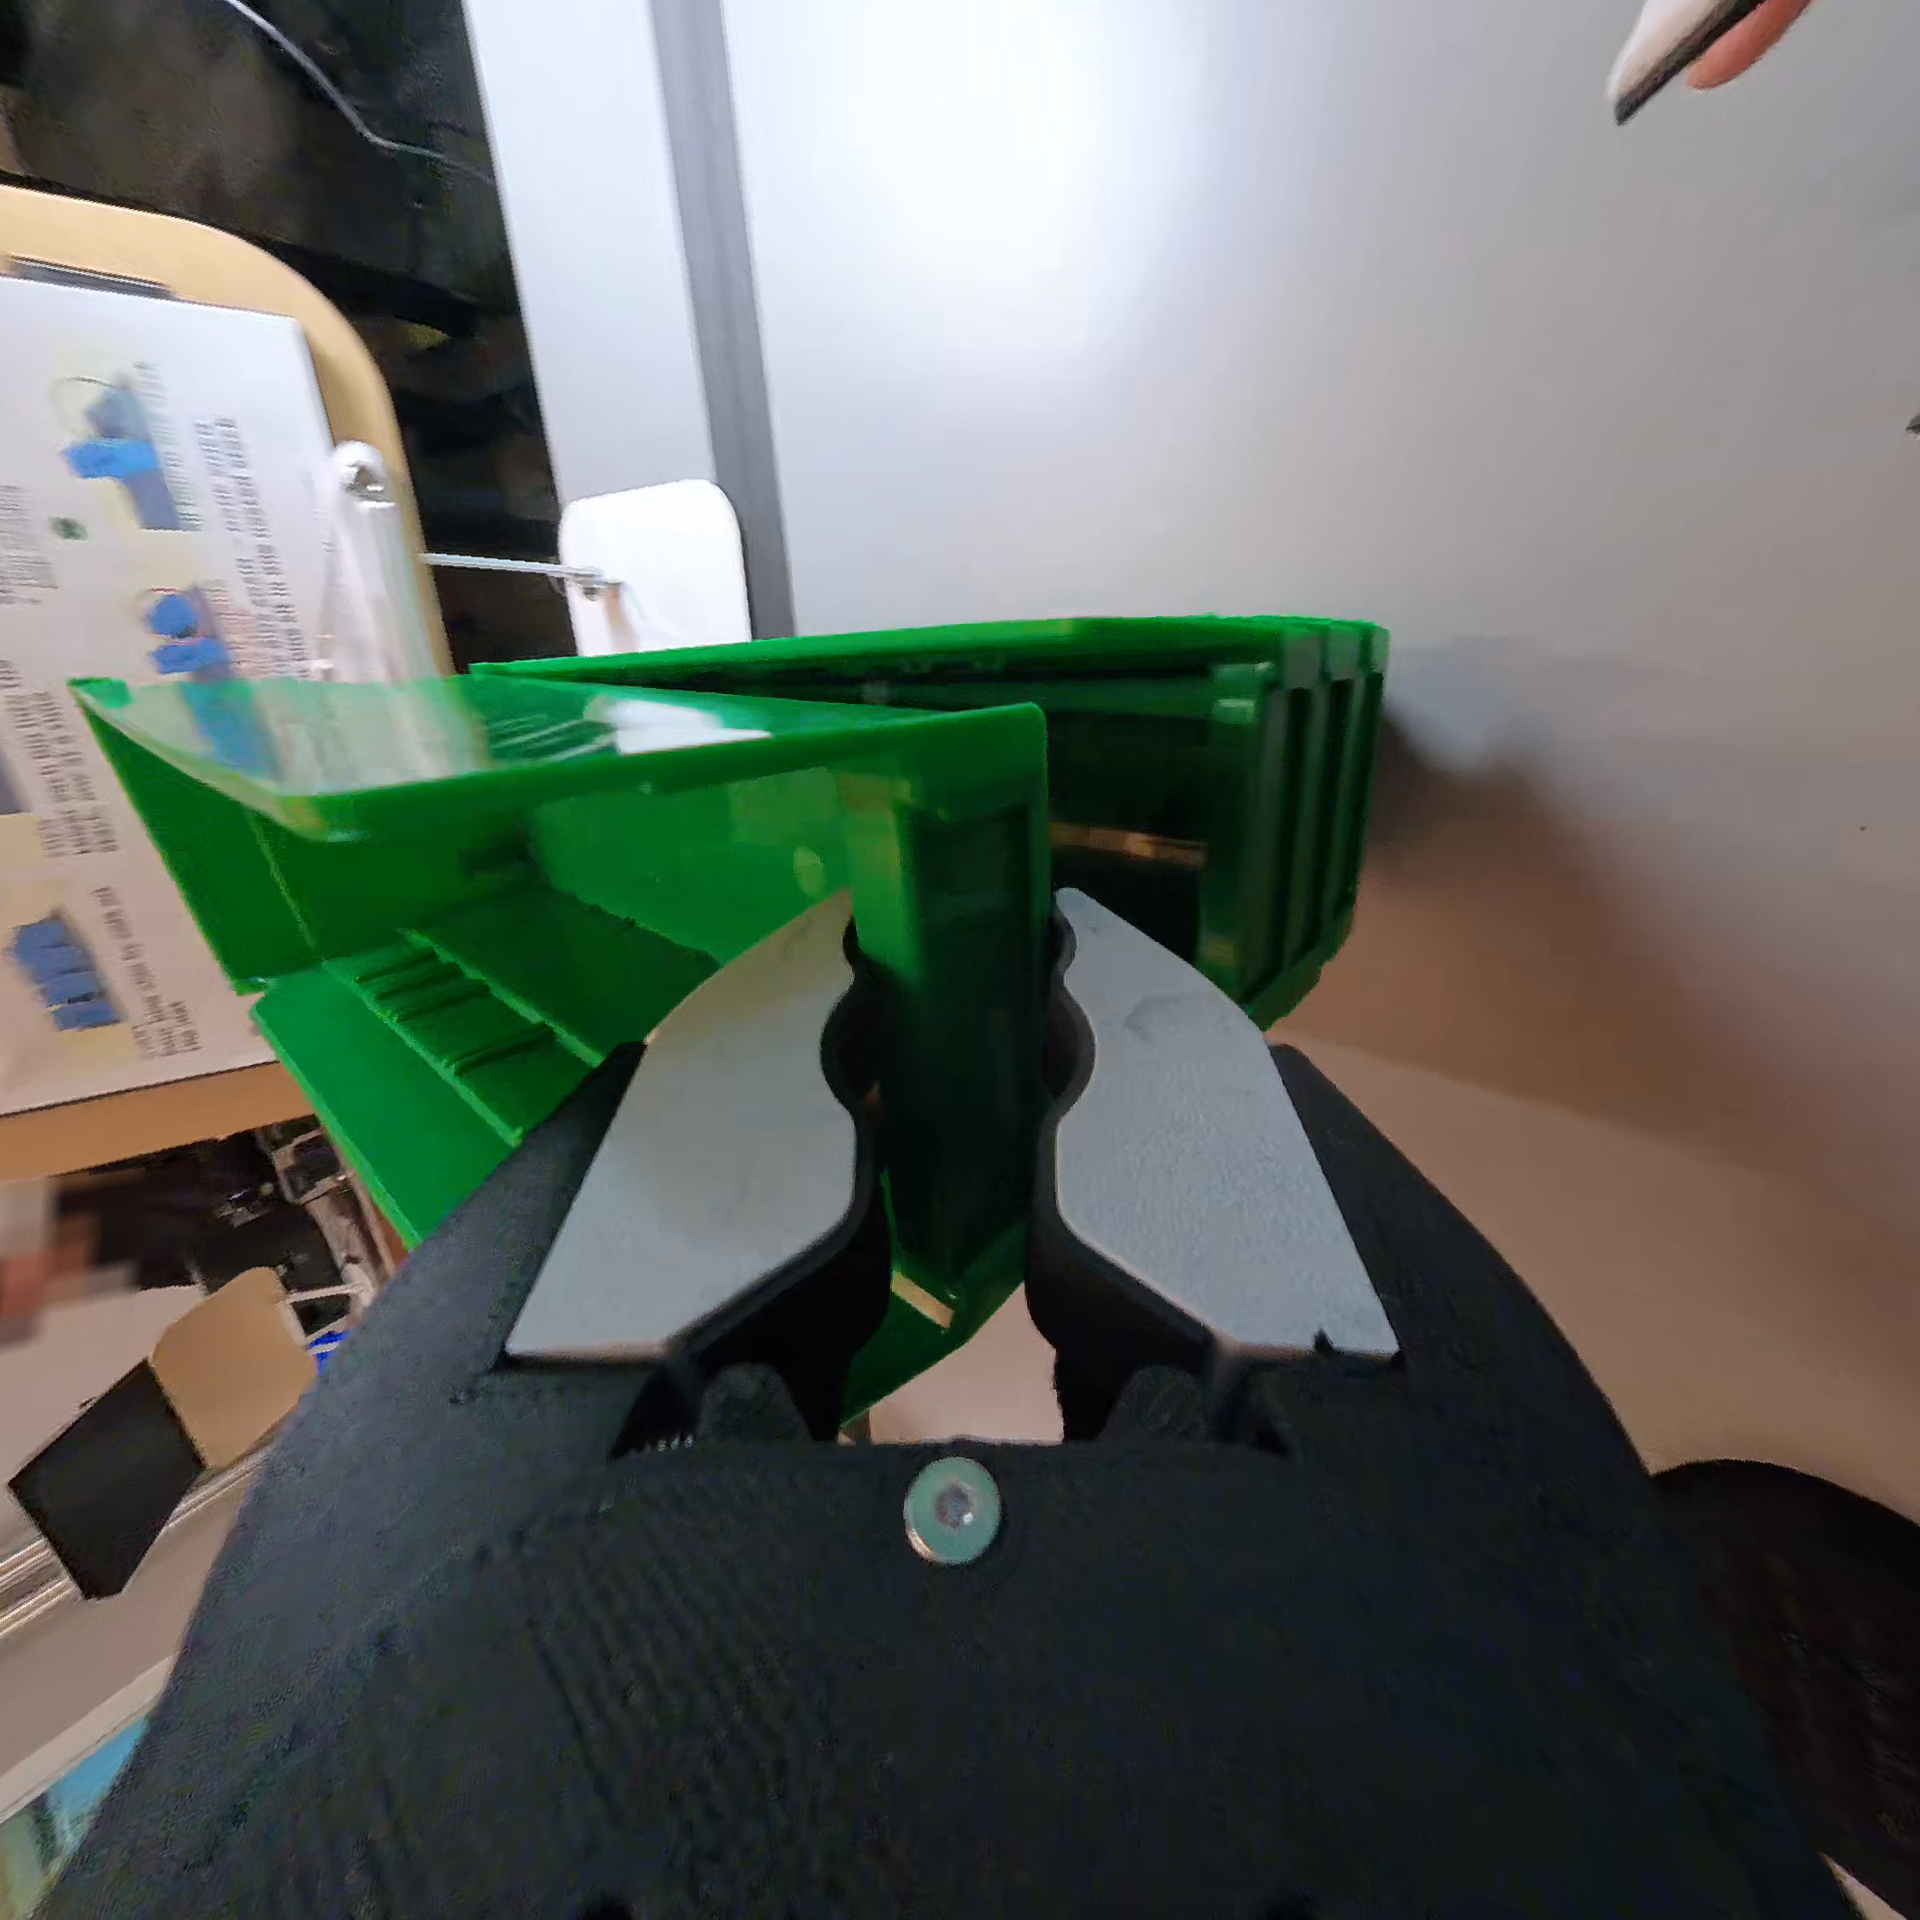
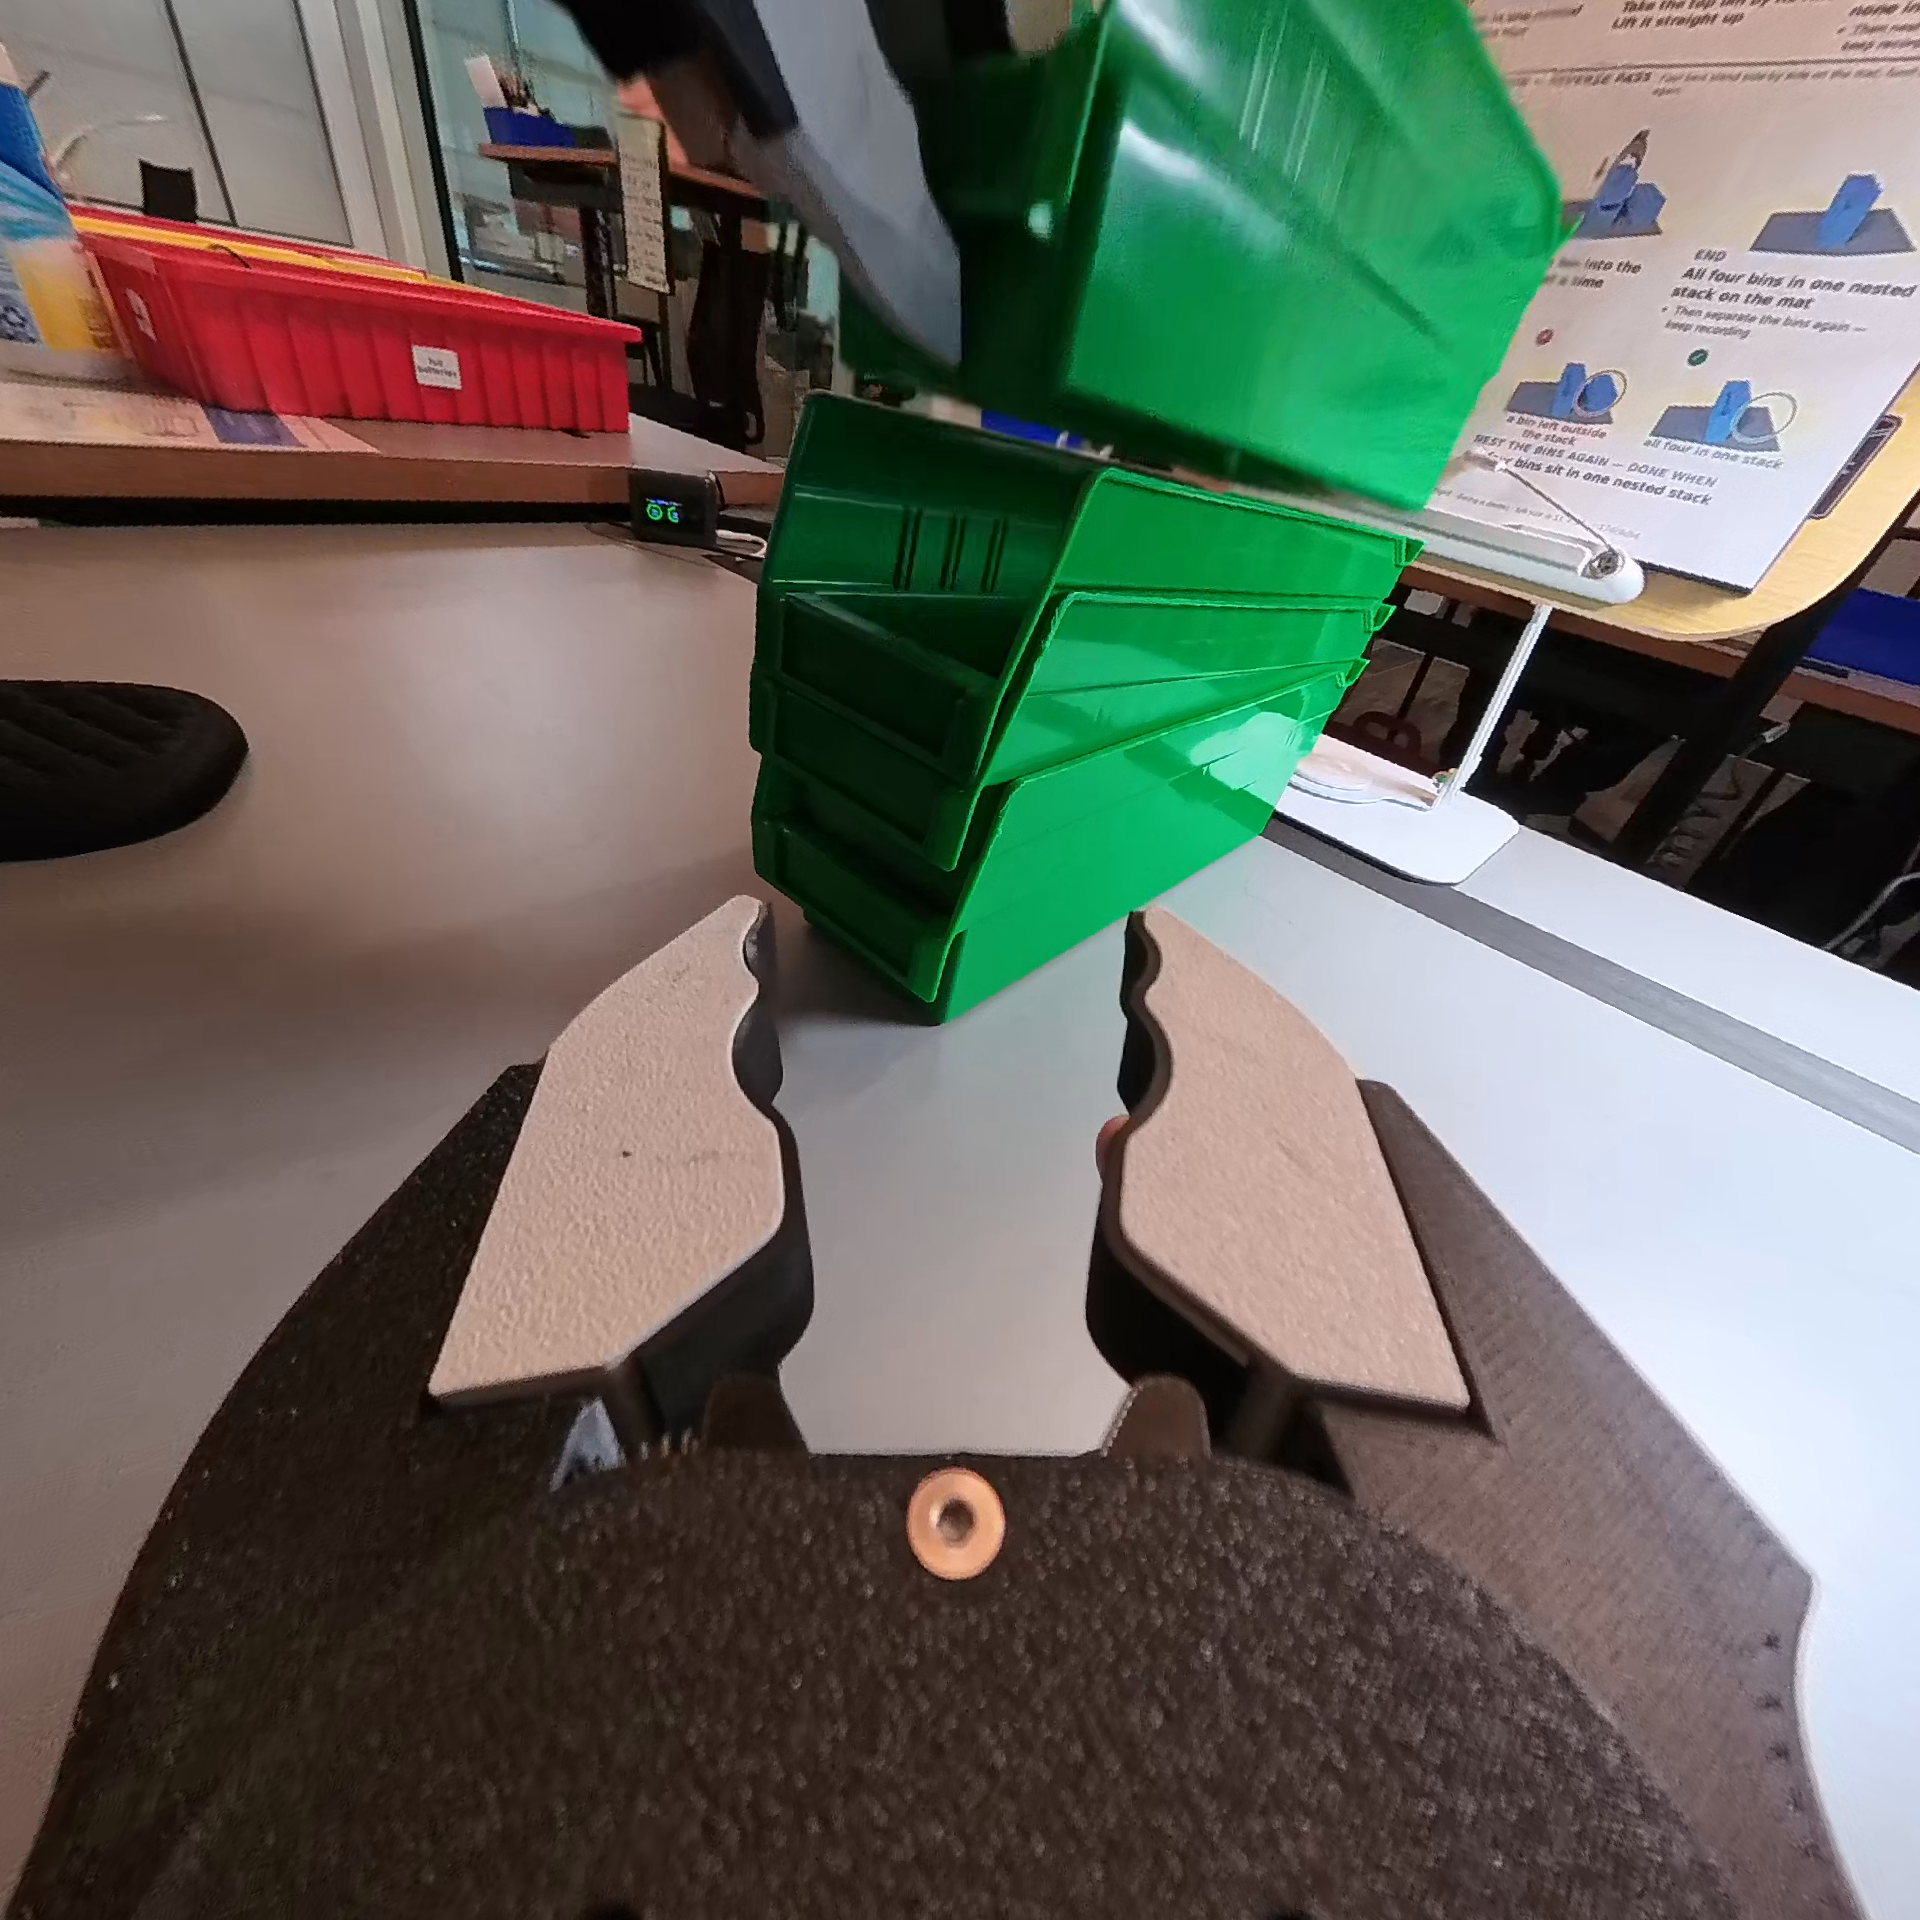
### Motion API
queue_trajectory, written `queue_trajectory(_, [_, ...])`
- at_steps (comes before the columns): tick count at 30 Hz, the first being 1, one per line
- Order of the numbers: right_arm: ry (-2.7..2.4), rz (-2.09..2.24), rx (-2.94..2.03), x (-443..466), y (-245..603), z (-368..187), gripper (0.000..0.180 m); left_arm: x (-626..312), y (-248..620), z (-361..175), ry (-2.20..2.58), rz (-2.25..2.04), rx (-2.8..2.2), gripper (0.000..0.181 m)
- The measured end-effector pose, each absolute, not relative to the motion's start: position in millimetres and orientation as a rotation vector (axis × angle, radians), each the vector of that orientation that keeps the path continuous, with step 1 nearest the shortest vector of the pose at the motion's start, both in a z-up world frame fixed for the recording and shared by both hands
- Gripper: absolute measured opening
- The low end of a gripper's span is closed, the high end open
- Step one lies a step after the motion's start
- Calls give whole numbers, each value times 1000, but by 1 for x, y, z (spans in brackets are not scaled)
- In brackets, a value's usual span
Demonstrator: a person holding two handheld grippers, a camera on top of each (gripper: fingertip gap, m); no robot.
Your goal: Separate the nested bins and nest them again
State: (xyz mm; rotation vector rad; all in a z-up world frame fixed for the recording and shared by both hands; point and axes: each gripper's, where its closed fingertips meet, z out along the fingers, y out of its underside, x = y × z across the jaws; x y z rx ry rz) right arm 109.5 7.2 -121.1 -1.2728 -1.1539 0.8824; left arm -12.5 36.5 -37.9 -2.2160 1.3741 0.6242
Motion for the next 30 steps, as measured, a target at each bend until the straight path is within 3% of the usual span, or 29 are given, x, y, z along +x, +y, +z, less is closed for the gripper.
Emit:
queue_trajectory(1, [-1156, 880, -1273, 109, 7, -121, 63, -13, 36, -29, 1361, 627, -2206, 29])
queue_trajectory(9, [-1157, 873, -1272, 110, 7, -122, 61, -64, 18, 8, 1213, 726, -2212, 29])
queue_trajectory(21, [-1182, 845, -1297, 105, 11, -133, 59, -121, -13, -152, 1237, 682, -2296, 30])
queue_trajectory(30, [-1192, 823, -1306, 105, 13, -138, 59, -120, -19, -208, 1348, 748, -2236, 30])
